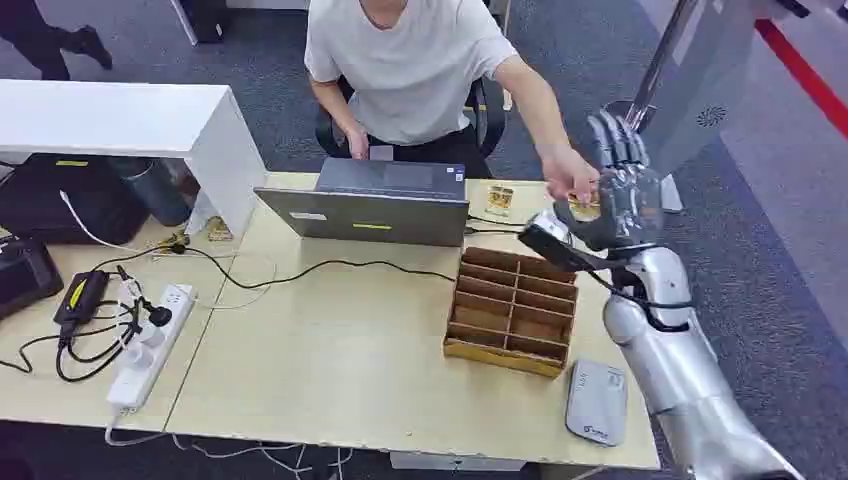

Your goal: Pass the card to the sensor for recognition and then transmit it.

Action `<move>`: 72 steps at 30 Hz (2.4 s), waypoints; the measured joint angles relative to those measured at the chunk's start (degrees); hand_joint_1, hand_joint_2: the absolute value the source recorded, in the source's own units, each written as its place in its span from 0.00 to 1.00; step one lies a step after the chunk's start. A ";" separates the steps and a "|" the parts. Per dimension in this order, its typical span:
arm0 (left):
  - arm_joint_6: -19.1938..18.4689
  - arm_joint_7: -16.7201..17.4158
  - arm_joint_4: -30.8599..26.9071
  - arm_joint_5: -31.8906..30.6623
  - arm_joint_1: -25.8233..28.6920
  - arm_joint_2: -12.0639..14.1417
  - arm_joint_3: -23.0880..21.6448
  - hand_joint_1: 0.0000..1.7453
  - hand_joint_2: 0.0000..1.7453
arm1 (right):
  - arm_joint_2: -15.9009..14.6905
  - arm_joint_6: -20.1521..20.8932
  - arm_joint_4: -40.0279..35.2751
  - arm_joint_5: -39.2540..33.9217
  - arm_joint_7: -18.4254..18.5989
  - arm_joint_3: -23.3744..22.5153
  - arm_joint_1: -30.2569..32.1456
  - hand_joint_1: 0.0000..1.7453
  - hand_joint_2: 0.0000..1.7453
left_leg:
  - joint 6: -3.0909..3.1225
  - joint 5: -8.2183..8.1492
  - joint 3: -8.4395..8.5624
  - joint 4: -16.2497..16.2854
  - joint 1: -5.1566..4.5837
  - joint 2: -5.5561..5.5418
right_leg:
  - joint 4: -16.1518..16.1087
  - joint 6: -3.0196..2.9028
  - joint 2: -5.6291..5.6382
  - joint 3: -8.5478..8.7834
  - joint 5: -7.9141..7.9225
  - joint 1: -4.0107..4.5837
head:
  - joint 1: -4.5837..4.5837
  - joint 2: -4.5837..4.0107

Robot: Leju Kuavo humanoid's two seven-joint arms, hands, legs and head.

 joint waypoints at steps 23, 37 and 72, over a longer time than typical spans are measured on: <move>0.37 -0.92 0.00 5.60 -1.79 1.57 1.25 0.00 1.00 | 5.30 -0.59 8.07 -5.95 -2.14 9.17 -6.90 1.00 1.00 | -0.22 0.29 -0.21 0.01 0.31 -0.20 | 0.03 -0.17 -0.21 -0.17 0.18 0.21 | 0.00 0.00; 0.19 -0.59 0.00 7.19 -1.78 1.88 0.68 0.00 1.00 | 5.30 -0.37 8.25 -7.22 -3.30 9.45 -7.47 1.00 1.00 | -0.22 0.29 -0.22 0.02 0.31 -0.19 | 0.03 -0.17 -0.20 -0.19 0.18 0.22 | 0.00 0.00; 0.30 -1.27 0.00 11.87 -1.55 2.21 -3.74 0.00 1.00 | 5.25 0.81 8.31 -8.33 -3.74 9.45 -7.34 1.00 1.00 | -0.25 0.31 -0.23 0.02 0.35 -0.17 | 0.03 -0.18 -0.17 -0.24 0.22 0.24 | 0.00 0.00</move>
